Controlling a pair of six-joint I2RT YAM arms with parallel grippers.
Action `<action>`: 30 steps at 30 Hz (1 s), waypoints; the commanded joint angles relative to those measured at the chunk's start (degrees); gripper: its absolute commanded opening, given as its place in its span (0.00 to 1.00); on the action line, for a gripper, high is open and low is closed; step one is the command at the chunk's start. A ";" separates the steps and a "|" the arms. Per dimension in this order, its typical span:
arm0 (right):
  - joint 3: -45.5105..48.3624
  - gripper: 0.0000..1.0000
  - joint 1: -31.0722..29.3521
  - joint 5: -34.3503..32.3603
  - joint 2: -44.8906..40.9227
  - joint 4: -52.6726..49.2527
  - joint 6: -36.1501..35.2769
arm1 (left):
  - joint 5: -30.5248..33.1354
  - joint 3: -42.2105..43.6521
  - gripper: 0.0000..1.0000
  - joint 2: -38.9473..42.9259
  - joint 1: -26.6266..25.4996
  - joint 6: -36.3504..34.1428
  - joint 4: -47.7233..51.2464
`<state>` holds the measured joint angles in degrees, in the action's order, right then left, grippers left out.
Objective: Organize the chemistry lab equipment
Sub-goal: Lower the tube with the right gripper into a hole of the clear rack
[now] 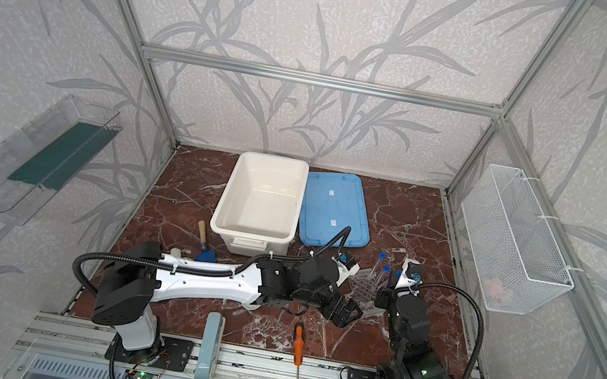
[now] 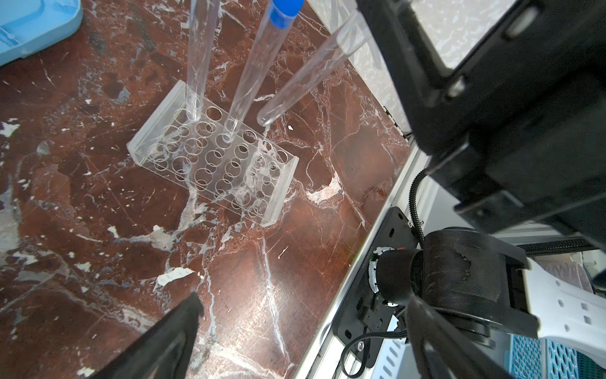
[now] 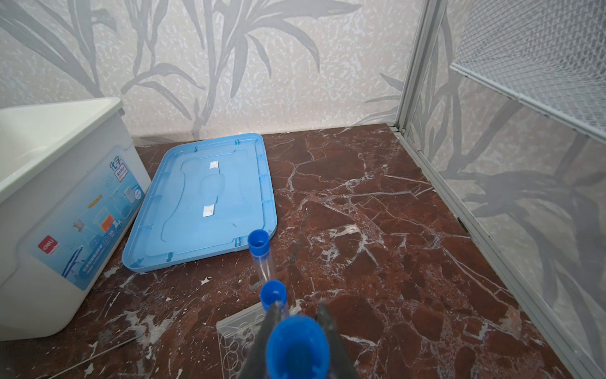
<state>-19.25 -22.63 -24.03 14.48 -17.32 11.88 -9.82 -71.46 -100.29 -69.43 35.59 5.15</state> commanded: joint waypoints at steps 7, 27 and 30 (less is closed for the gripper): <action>3.95 0.16 -0.04 -3.22 -2.31 2.53 2.18 | -1.12 -2.81 0.99 -2.08 -0.18 0.70 -0.01; 2.46 0.16 -0.04 -1.03 -1.63 -4.34 4.47 | -1.07 -2.37 0.99 -2.72 -0.11 1.05 -0.97; 1.43 0.16 -0.04 -2.22 0.15 -5.52 4.81 | -1.00 -2.20 0.99 -2.49 -0.09 1.10 -0.91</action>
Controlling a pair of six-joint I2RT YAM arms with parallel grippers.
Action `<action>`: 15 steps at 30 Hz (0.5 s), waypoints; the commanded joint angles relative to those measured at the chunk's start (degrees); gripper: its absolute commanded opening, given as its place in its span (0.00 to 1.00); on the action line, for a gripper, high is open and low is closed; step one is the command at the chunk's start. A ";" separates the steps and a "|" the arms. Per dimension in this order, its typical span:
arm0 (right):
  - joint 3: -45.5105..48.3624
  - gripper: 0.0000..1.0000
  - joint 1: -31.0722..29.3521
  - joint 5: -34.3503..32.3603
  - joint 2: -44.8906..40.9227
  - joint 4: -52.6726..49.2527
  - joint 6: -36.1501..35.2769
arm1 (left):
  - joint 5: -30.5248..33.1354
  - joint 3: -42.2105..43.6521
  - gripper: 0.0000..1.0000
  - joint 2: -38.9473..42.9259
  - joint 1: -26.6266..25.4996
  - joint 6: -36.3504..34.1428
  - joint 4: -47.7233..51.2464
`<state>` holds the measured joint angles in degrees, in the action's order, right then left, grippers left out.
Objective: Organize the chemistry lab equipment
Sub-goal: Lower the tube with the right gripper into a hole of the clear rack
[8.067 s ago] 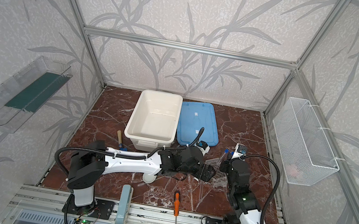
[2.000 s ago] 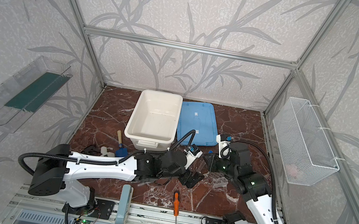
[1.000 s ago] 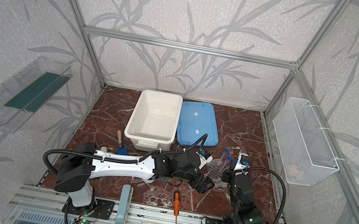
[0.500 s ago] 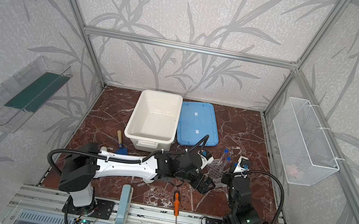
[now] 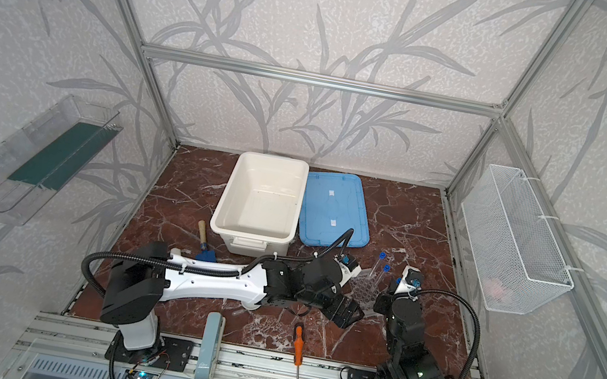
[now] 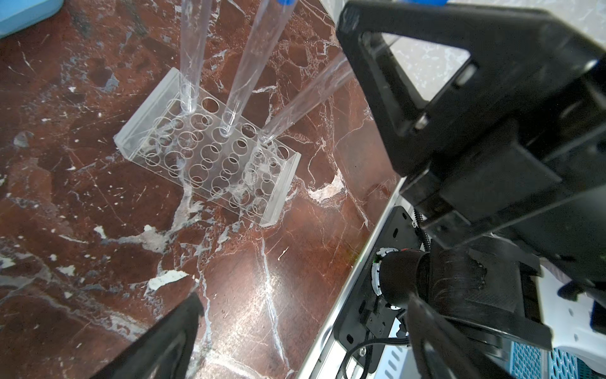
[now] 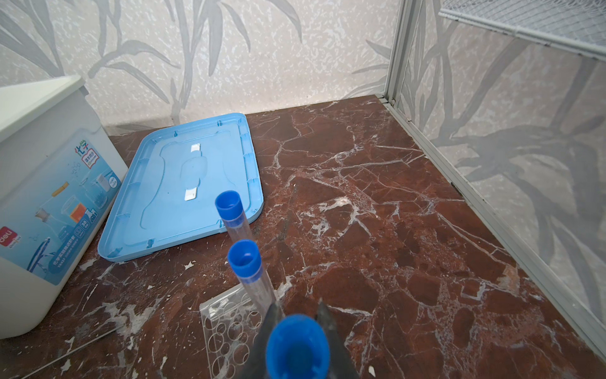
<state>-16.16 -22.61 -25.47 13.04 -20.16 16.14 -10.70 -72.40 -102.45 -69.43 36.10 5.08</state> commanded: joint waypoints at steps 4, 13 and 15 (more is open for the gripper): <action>-2.68 0.16 -0.06 -0.46 3.47 -3.81 0.82 | 0.16 -0.66 0.99 0.06 -0.09 0.72 -1.34; -2.82 0.23 -0.06 0.07 3.95 -3.80 0.74 | 0.45 0.50 0.99 0.59 -0.09 0.82 -2.13; -2.66 0.26 -0.06 0.25 3.26 -3.91 0.65 | 0.59 1.00 0.99 1.00 -0.05 0.82 -2.40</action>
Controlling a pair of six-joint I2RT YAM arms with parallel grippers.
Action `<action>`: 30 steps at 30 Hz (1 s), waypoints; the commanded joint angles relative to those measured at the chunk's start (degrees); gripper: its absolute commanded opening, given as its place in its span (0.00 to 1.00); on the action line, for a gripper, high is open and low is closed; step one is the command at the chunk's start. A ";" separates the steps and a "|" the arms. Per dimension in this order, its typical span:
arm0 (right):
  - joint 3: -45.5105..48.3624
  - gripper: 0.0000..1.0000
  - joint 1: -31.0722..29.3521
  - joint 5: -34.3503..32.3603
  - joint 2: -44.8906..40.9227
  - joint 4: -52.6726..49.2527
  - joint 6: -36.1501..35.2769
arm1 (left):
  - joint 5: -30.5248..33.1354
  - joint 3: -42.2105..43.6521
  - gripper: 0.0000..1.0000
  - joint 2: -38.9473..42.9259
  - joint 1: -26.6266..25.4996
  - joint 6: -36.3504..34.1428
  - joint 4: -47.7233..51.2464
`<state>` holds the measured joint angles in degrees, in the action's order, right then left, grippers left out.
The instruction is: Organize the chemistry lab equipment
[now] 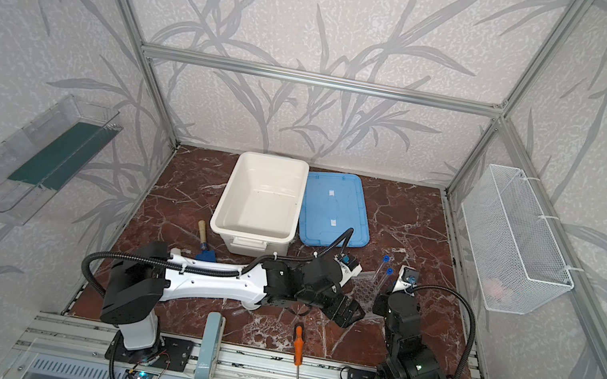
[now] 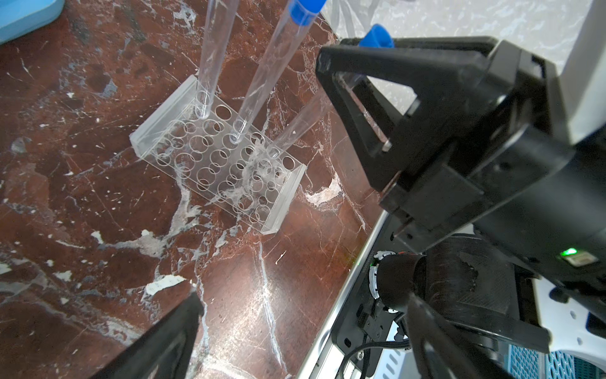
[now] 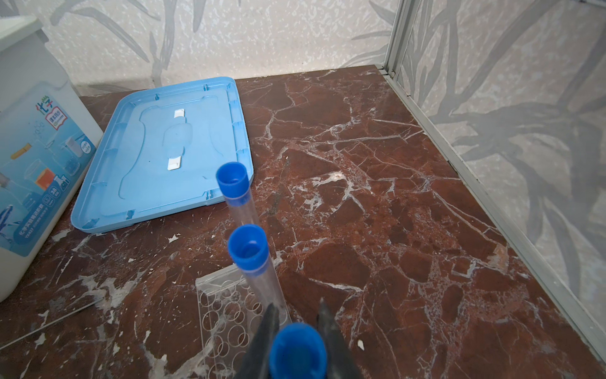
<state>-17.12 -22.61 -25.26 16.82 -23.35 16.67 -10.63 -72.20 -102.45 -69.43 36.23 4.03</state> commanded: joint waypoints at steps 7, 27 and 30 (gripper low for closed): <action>-1.49 0.44 -0.06 -0.19 -2.79 -2.40 1.35 | 1.59 2.32 0.99 2.39 0.30 0.77 -1.94; -28.62 0.99 -0.06 11.56 12.53 -5.86 -2.13 | 6.05 -13.88 0.99 22.30 26.29 -10.53 27.23; -32.68 0.99 -0.15 17.49 18.96 -3.46 -3.65 | 9.94 -12.35 0.99 25.62 31.03 -12.09 27.54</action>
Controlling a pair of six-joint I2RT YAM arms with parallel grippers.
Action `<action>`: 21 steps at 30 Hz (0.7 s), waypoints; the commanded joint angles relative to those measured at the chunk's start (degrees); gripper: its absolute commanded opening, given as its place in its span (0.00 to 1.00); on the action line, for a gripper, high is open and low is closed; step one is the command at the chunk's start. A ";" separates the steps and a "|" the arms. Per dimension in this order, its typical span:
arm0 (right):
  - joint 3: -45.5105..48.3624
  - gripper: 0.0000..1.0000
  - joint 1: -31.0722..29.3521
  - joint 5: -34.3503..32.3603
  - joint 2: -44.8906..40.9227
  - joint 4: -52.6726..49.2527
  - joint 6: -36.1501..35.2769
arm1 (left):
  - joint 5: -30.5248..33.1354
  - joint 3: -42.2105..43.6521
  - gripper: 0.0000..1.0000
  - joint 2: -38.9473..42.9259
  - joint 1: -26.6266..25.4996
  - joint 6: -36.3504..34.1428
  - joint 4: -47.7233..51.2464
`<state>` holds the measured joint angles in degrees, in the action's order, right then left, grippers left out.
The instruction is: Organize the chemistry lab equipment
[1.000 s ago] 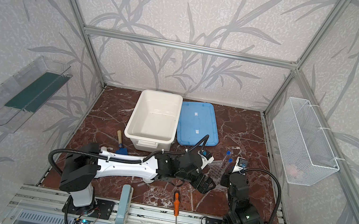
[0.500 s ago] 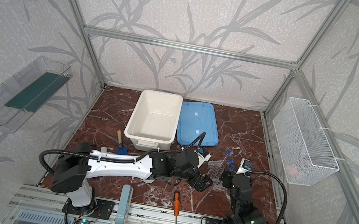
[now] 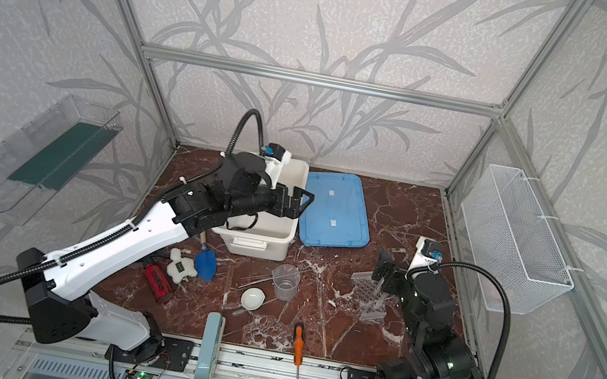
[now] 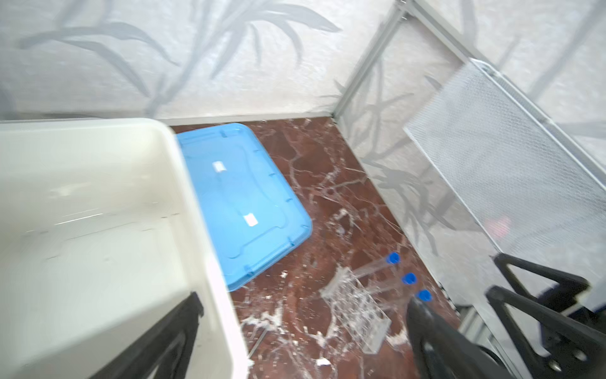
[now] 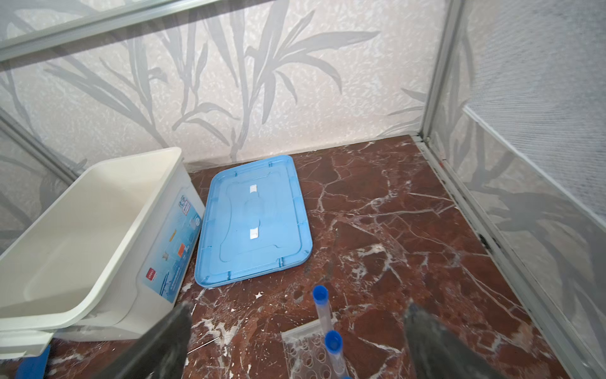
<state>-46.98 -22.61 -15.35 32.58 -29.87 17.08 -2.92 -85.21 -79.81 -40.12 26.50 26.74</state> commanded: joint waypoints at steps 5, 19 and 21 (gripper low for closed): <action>-9.16 0.99 -0.15 16.60 13.57 8.03 -7.67 | -2.63 2.04 0.99 5.13 14.59 1.40 6.45; -18.38 0.99 -0.40 30.56 37.55 14.14 -1.61 | 3.07 -9.63 0.85 -13.39 28.98 1.25 27.67; -19.89 0.99 -1.52 32.03 40.32 14.26 -0.29 | 5.52 -12.44 0.78 -17.27 28.95 0.67 30.45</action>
<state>-64.05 -23.07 11.49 71.02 -17.37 13.69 -2.92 -93.97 -94.08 -11.25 28.29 51.03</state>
